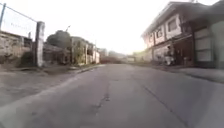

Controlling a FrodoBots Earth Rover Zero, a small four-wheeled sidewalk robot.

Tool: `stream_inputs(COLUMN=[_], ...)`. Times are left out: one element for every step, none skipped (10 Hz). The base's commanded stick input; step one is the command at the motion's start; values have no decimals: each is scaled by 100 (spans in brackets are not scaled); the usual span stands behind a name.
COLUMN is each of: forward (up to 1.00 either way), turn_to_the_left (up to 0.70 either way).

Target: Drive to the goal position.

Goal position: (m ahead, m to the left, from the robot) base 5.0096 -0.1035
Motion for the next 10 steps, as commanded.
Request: stream_inputs(forward=[100, 100, 100, 100, 100, 100, 100, 100, 100, 100], turn_to_the_left=[-27, -27, -27, -27, -27, -27, -27, -27, -27, -27])
